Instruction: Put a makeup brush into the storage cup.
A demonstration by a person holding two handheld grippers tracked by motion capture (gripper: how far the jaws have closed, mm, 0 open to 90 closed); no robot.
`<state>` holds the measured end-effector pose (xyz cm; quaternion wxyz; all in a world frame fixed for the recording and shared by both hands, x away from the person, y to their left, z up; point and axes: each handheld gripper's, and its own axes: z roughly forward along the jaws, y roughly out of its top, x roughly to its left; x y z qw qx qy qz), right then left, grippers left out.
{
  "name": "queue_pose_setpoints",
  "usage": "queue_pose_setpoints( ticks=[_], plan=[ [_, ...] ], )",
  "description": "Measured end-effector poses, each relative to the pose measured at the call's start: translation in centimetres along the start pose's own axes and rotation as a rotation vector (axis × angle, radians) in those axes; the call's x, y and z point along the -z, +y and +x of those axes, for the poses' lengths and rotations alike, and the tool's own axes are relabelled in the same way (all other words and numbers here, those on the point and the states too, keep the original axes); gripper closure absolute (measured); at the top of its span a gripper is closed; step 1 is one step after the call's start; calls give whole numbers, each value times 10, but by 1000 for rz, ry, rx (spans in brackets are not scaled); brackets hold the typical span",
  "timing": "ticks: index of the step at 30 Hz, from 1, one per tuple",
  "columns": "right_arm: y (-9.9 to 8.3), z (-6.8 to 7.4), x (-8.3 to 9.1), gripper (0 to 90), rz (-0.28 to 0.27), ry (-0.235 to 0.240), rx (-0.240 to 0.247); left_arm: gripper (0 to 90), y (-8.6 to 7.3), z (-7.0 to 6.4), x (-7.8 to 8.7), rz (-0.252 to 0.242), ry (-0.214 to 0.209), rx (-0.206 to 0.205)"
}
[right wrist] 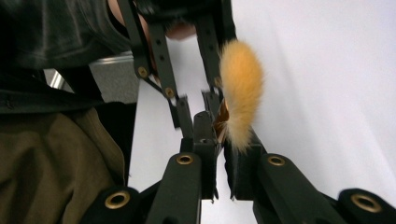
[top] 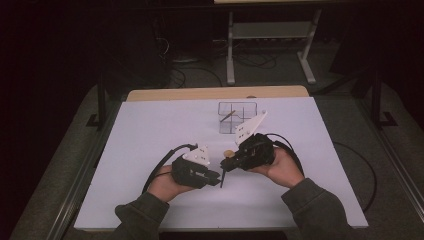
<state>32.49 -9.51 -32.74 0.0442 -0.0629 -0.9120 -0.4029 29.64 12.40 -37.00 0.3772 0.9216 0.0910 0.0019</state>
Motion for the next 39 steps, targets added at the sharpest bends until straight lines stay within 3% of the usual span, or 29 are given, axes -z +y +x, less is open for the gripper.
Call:
queue_pose_setpoints(
  ticks=[13,22,39],
  plan=[
    [-3,-17,9,828,82,-35,-32,701,-30,2,18,-23,57,63],
    [-8,-28,16,827,81,-46,-54,672,-49,2,29,-29,95,89],
    [-10,-45,44,827,66,-114,-91,603,-74,1,42,-18,144,130]
  ],
)
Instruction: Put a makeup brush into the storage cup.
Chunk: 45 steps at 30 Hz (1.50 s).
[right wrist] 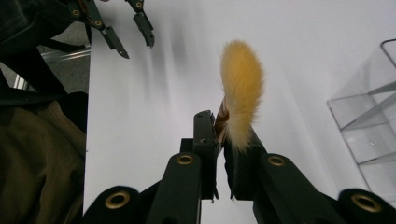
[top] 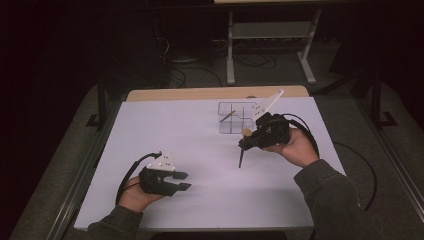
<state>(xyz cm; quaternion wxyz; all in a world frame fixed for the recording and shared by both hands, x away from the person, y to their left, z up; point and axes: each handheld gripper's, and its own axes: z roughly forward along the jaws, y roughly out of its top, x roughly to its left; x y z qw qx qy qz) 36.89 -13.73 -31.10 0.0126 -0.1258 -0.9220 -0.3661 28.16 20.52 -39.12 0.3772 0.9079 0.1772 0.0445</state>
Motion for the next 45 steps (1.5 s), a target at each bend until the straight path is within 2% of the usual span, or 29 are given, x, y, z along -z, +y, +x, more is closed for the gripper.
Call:
queue_pose_setpoints(
  ticks=[1,4,7,8,9,15,45],
  plan=[
    [0,-1,1,827,-3,-6,-1,600,-1,1,1,5,3,-7],
    [0,-5,4,827,-2,-14,-12,590,-4,0,1,1,4,10],
    [-1,-9,6,827,-9,-20,-22,582,-6,1,3,9,8,3],
    [-1,-10,7,827,-9,-21,-21,580,-7,0,2,-1,7,15],
    [-1,-11,7,827,-11,-21,-26,578,-8,1,3,8,11,6],
    [-2,-17,12,827,-11,-30,-45,569,-11,1,5,6,12,21],
    [14,-47,34,827,-10,-88,-75,538,-20,5,15,-18,27,32]
  ],
)
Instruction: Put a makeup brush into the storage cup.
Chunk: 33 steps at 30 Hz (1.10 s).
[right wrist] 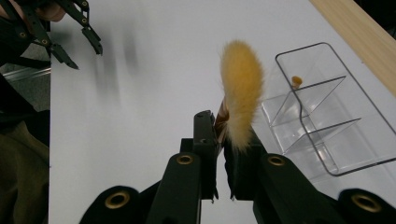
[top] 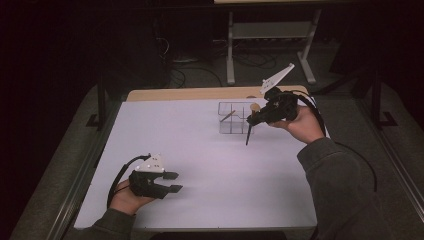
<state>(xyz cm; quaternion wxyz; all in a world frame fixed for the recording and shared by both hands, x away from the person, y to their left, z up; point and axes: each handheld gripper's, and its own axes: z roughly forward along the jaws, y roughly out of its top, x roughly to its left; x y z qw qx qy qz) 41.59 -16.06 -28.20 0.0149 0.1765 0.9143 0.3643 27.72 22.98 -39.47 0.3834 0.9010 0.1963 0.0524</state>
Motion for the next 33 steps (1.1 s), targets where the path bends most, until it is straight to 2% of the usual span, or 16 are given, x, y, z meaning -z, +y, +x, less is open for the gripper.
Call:
queue_pose_setpoints(
  ticks=[8,9,19,33],
  plan=[
    [8,-9,5,827,-1,-15,1,532,-1,0,3,-9,6,8],
    [9,-10,5,827,-1,-19,2,528,-1,1,4,3,9,-4],
    [20,-25,10,827,-7,-43,-21,503,-2,1,5,-7,9,3],
    [41,-48,4,827,9,-70,-39,489,-2,3,6,-12,3,6]
  ],
)
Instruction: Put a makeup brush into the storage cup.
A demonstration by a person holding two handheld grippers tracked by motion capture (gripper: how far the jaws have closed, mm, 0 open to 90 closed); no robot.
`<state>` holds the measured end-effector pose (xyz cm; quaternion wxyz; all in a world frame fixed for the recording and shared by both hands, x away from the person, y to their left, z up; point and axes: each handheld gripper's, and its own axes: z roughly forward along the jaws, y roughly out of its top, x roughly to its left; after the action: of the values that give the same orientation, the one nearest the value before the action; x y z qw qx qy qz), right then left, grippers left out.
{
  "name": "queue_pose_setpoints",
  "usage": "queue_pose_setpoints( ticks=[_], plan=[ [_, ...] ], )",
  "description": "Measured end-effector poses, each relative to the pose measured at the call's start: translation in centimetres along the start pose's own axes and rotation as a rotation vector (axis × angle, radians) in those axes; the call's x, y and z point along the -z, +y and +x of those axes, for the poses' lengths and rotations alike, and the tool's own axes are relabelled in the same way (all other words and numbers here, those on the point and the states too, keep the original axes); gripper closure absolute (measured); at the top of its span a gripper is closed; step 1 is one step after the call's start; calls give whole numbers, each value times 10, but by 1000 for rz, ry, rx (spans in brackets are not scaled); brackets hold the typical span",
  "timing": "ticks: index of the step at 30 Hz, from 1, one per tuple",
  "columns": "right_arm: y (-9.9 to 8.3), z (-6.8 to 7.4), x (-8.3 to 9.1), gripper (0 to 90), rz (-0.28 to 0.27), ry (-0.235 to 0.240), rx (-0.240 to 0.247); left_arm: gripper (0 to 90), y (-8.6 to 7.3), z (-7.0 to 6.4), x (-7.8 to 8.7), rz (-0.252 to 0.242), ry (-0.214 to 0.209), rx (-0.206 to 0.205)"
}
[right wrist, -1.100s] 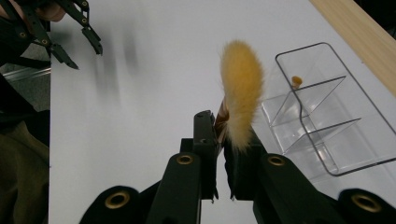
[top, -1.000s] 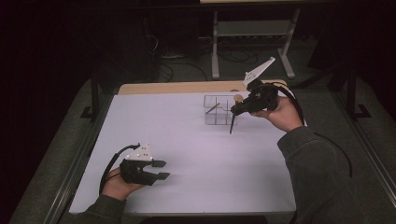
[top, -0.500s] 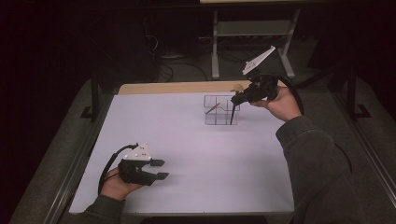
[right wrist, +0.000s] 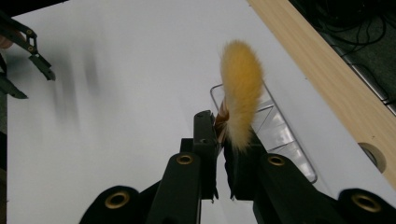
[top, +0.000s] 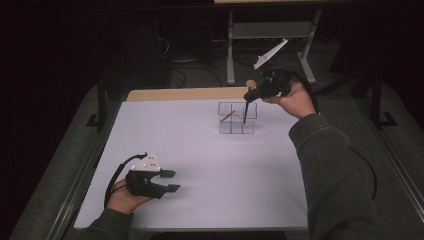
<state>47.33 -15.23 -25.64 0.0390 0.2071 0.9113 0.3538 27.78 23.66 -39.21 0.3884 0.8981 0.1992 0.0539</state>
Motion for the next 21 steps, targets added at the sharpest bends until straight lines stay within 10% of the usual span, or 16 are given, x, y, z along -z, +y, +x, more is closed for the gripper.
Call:
queue_pose_setpoints(
  ticks=[21],
  plan=[
    [14,-28,-9,827,-21,-43,-46,453,0,1,2,-4,0,9]
  ],
)
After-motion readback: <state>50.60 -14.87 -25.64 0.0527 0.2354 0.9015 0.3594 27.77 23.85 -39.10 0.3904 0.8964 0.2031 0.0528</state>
